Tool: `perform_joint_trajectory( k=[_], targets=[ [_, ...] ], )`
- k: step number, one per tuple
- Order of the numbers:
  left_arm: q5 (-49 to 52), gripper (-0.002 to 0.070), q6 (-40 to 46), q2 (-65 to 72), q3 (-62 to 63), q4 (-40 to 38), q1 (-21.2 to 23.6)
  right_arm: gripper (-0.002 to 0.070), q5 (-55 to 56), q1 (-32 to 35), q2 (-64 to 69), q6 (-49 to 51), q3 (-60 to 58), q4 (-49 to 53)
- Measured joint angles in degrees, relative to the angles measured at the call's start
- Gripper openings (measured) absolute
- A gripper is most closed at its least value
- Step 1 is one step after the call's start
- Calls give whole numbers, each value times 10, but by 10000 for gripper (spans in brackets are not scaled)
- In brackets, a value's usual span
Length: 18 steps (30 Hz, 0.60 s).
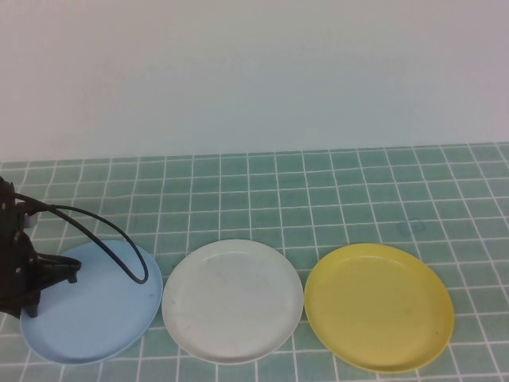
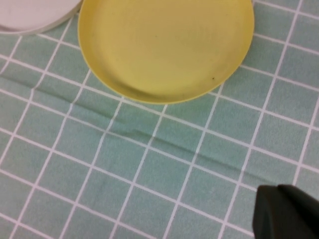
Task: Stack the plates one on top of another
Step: Pick up the blue plate
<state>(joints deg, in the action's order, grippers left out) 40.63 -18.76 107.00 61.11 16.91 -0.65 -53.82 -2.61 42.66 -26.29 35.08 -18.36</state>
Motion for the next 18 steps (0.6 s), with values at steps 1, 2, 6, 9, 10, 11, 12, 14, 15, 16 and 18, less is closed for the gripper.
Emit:
perform_joint_trajectory(
  k=[1, 2, 6, 9, 10, 11, 12, 14, 15, 16, 18],
  targets=[
    [0, 71, 0, 0, 0, 1, 0, -2, 0, 0, 0, 0, 0, -1],
    [1, 69, 0, 0, 0, 1, 0, -2, 0, 0, 0, 0, 0, -1],
    [2, 53, 0, -7, 0, 1, 0, -2, 0, 0, 0, 0, 0, -2],
    [8, 43, 0, -20, -1, 3, 0, -2, 0, 0, 0, 0, 0, -2],
    [10, 40, 0, -26, -1, 5, 0, -2, 0, 0, 0, 0, 0, -2],
    [11, 38, 0, -31, -1, 6, 0, -2, 0, 0, 0, 0, 0, -2],
    [14, 36, 0, -35, 3, 7, 0, -2, 0, 0, 0, 0, 0, -2],
    [18, 43, 0, -42, 13, 11, 0, -2, 0, 0, 0, 0, 0, -2],
    [19, 35, 0, -44, 17, 11, 0, -2, 0, 0, 0, 0, 0, -2],
    [22, 29, 0, -47, 22, 11, 0, -2, 0, 0, 0, 0, 0, -2],
    [29, 22, 0, -56, 30, 11, 0, -2, 0, 0, 0, 0, 0, -2]
  ],
)
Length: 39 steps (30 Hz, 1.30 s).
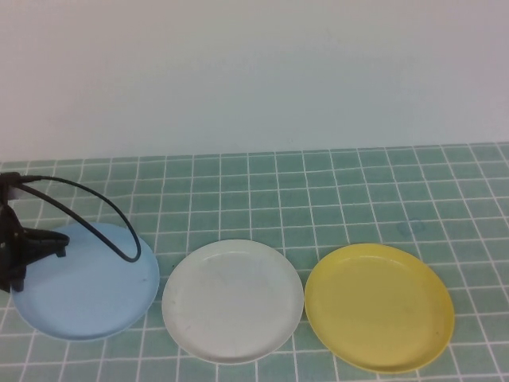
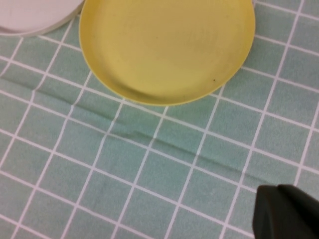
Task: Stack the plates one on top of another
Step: Pick up the blue plate, then place the blue plate on the white plate
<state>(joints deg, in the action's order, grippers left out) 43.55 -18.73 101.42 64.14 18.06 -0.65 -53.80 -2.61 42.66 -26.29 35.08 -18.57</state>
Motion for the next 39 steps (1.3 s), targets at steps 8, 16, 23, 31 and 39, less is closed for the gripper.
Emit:
perform_joint_trajectory(
  k=[8, 16, 23, 31, 39],
  targets=[
    [8, 5, 3, -32, 31, -7, 0, -2, 4, 0, 0, 0, 1, 0],
    [8, 5, 111, -57, 55, -129, 0, -2, 24, 0, 0, 0, 1, 0],
    [24, 5, 203, -58, 80, -257, 0, -2, 45, 0, 0, 0, 1, -1],
    [33, 5, 338, -54, 83, -422, -70, -2, 66, 0, 0, -1, 1, -6],
    [24, 25, 336, -10, 83, -400, -139, -2, 69, 0, 0, -2, 1, -32]
  ],
)
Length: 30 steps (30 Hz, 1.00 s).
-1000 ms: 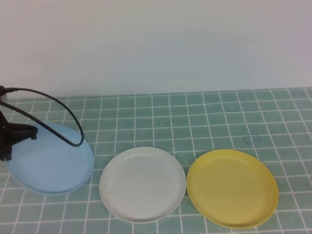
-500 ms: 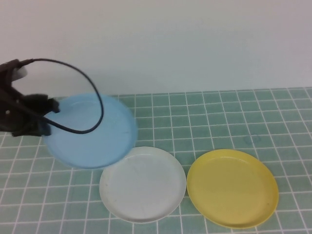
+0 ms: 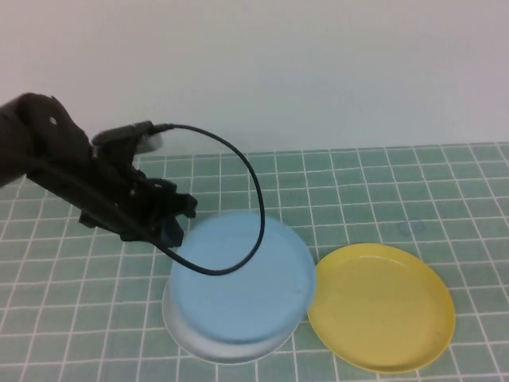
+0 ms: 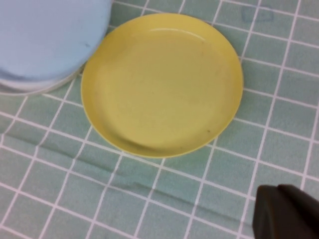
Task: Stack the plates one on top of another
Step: Place the blue plate on the white plate, then pick up the yellow plate
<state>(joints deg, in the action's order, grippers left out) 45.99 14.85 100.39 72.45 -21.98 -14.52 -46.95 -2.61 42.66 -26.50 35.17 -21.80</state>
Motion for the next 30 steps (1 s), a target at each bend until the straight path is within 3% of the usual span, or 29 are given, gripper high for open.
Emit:
perform_joint_trajectory(
  k=[15, 26, 30],
  targets=[
    [-54, 0, 4, 13, -28, 19, -5, -2, -6, 0, 0, 0, 0, -14],
    [-124, 16, 15, -181, -28, 48, -5, 4, 14, 0, 41, -1, 0, -21],
    [-120, 3, 15, -272, -29, 91, -5, 87, 13, 0, 108, -35, 5, -47]
  ],
)
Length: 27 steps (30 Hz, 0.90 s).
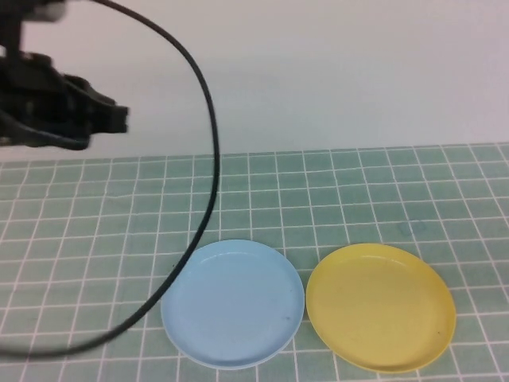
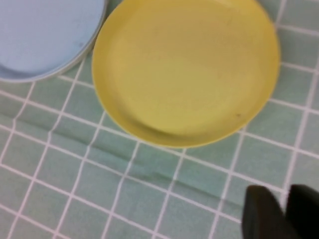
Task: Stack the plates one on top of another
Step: Pick up the yellow plate
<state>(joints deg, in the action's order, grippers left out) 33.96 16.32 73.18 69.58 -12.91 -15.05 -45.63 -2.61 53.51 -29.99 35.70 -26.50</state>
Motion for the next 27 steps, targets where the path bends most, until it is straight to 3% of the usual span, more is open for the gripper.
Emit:
perform_joint_trajectory(
  k=[4, 7, 13, 16, 27],
  targets=[
    [-39, 0, 0, -99, -41, 43, 0, 251, -5, 0, 93, -44, 28, -46],
    [-86, 0, 1, -194, -97, 58, 1, 320, -5, 0, 157, -58, 61, -62],
    [-70, 0, -8, -267, -151, 58, 0, 343, 7, -1, 270, -66, 116, -64],
    [-79, 8, -62, -302, -183, 66, 0, 343, 24, -13, 321, -67, 133, -60],
    [-39, 1, -79, -356, -219, 114, 0, 343, 111, -36, 436, -69, 142, -37]
  ],
)
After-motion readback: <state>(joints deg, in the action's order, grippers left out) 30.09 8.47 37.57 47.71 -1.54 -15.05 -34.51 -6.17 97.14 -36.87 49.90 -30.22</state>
